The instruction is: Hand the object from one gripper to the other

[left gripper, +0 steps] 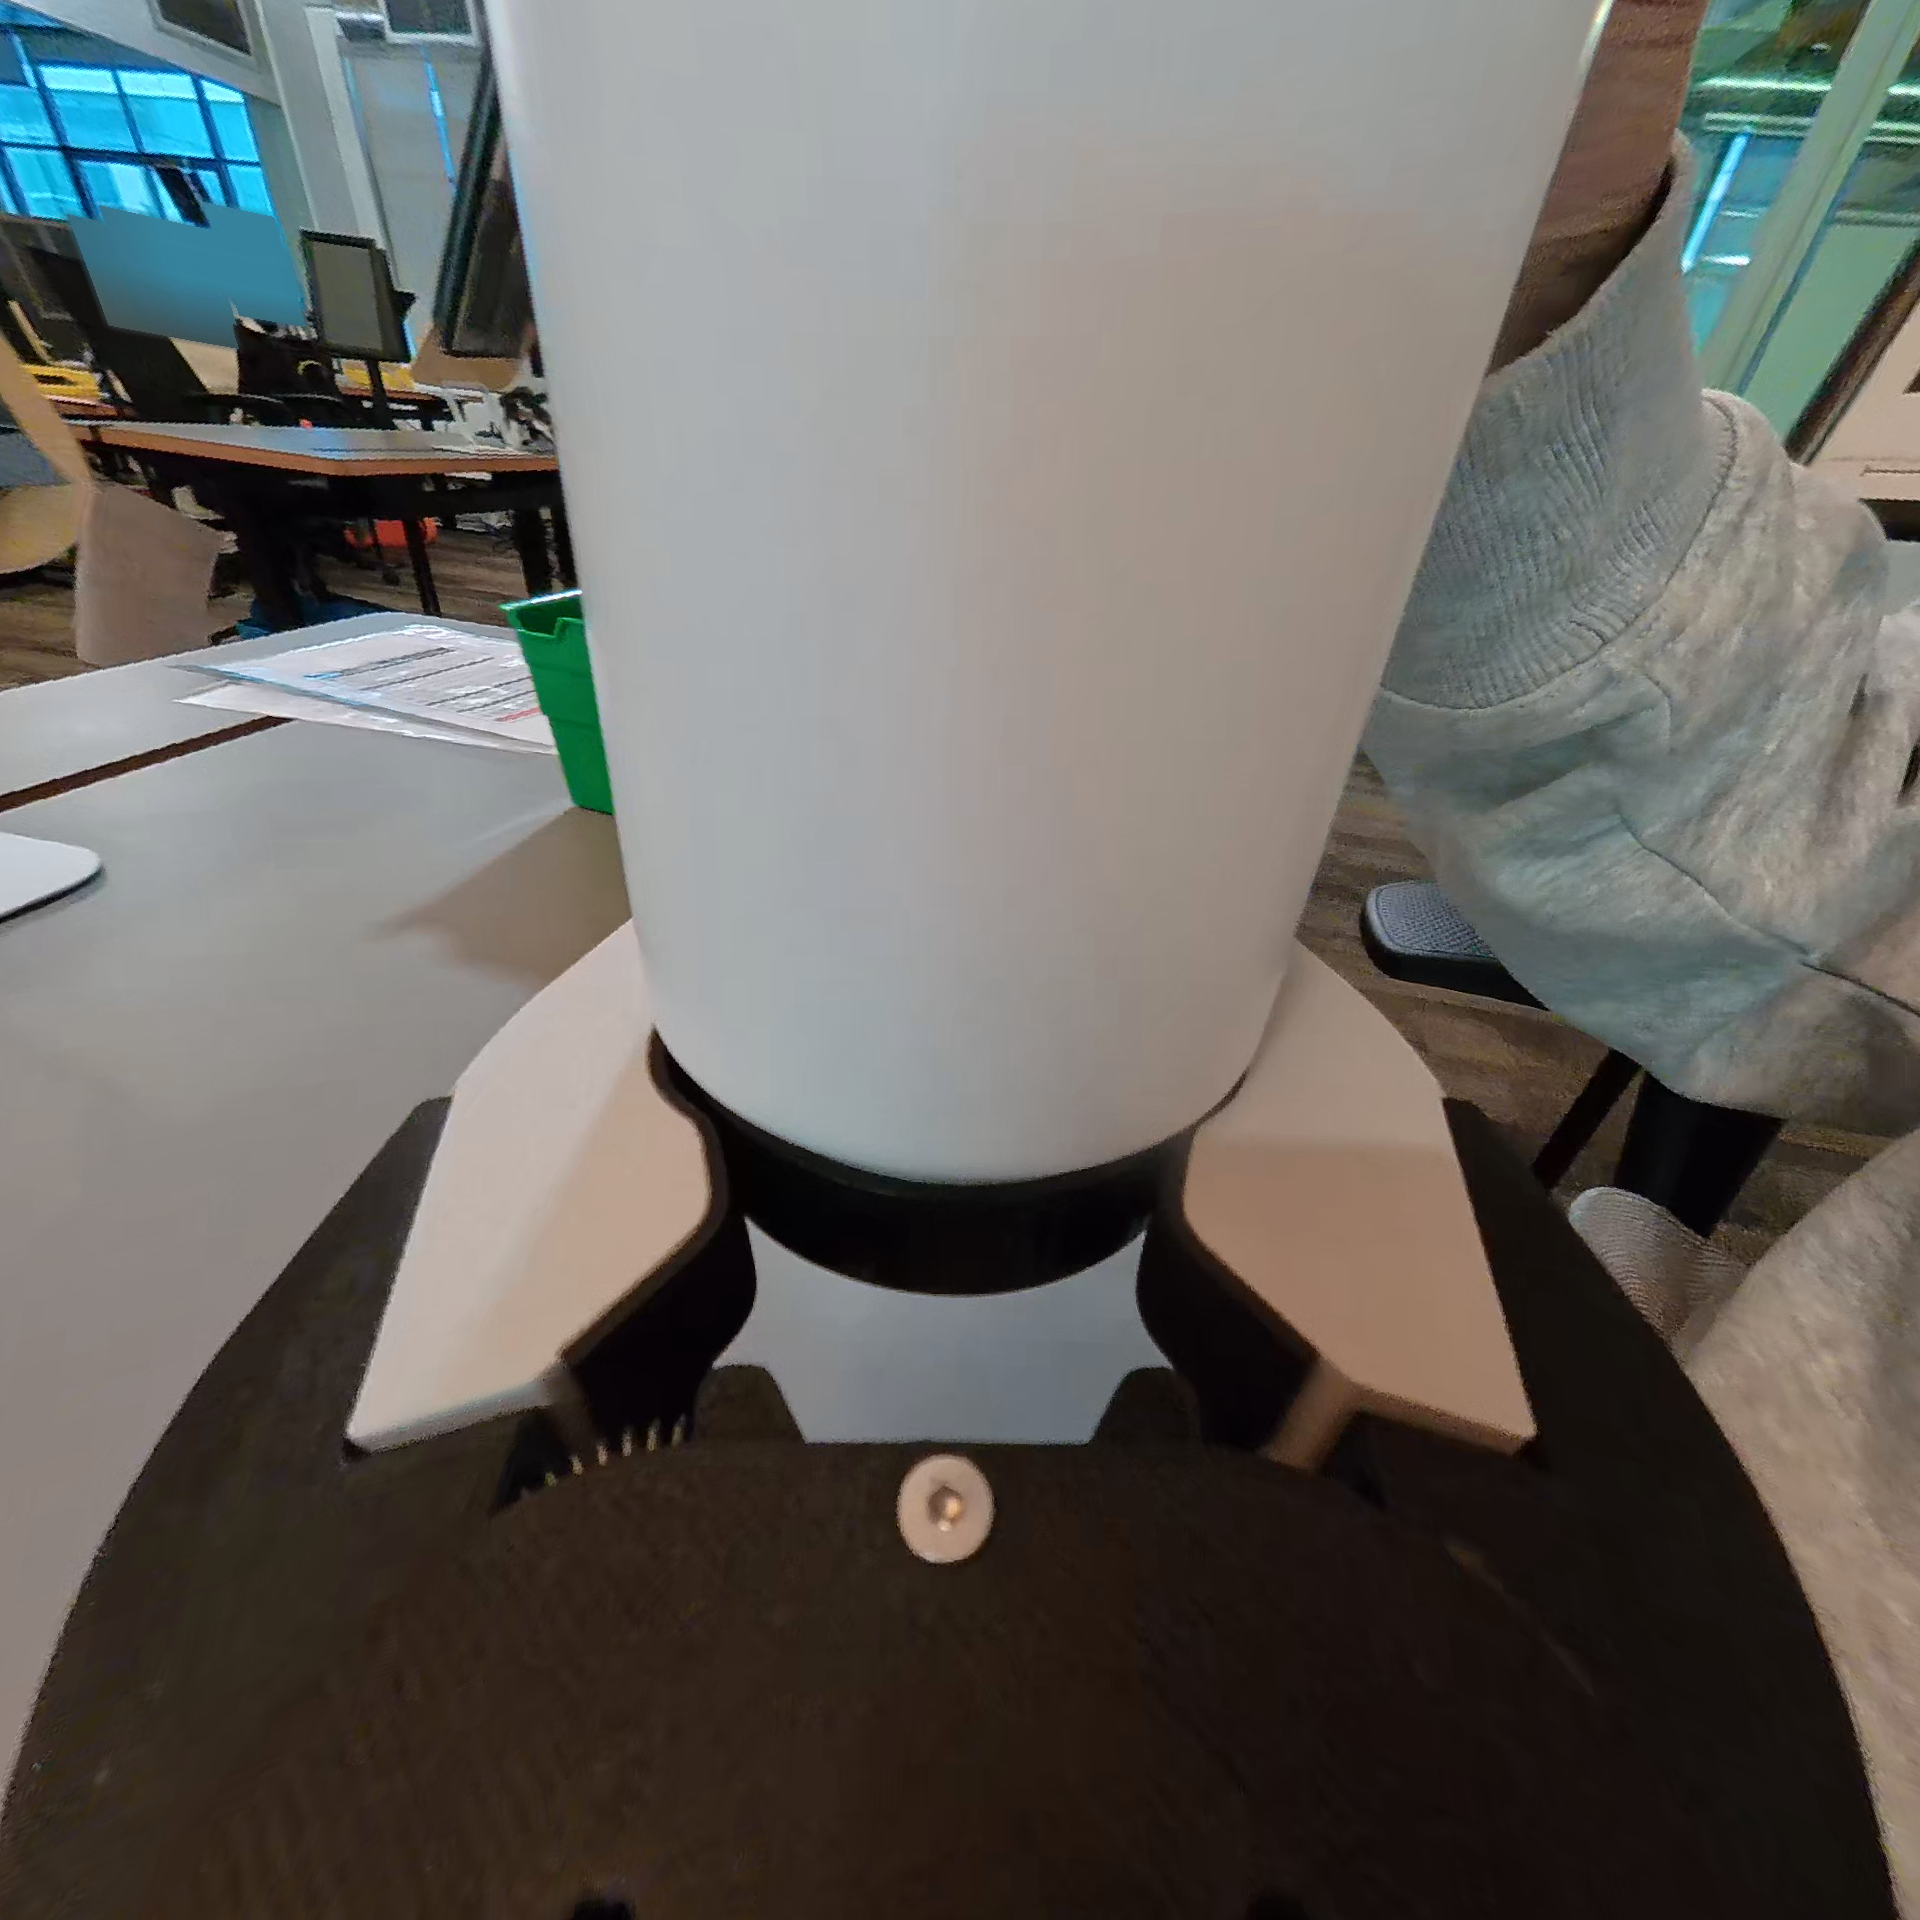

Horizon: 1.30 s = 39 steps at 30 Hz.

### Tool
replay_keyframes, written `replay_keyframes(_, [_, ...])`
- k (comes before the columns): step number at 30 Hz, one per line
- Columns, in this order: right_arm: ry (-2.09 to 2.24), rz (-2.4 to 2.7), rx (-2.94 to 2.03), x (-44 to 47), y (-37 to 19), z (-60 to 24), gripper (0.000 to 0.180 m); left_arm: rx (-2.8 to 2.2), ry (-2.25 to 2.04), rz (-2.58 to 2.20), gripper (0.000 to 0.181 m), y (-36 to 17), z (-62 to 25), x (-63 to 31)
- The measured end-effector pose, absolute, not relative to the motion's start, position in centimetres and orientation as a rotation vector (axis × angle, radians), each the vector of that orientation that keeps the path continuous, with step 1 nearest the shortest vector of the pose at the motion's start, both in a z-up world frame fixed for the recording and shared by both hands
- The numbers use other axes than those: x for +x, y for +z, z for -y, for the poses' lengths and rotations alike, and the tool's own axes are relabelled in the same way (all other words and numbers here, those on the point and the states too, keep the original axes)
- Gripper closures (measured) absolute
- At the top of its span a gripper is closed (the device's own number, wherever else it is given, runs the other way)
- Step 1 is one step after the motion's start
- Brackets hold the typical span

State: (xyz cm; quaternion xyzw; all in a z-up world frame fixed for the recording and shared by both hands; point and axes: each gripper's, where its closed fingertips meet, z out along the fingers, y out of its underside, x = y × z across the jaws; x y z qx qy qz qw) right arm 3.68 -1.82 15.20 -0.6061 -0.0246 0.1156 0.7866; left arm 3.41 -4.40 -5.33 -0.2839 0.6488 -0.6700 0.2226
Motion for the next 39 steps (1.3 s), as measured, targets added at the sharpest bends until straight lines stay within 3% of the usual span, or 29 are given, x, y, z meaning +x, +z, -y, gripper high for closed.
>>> replay_keyframes(7, [0.163, 0.060, -1.357, 5.2, 12.7, 0.9, 0.047, -0.870, -1.836, -1.720, 0.086, -4.7, 1.3, 4.3])
replay_keyframes(16, [0.313, 0.254, -1.552, 2.7, 2.2, -3.1, 0.057, -0.890, -1.822, -1.711, 0.086, -4.8, 0.3, 4.5])
replay_keyframes(26, [0.336, 0.326, -1.520, 0.7, 1.1, -3.6, 0.094, -0.850, -1.752, -1.809, 0.085, -6.1, 1.6, 4.4])
replay_keyframes(39, [0.338, 0.284, -1.555, 1.3, 0.9, -3.6, 0.095, -0.875, -1.773, -1.764, 0.080, -5.8, 1.2, 4.5])
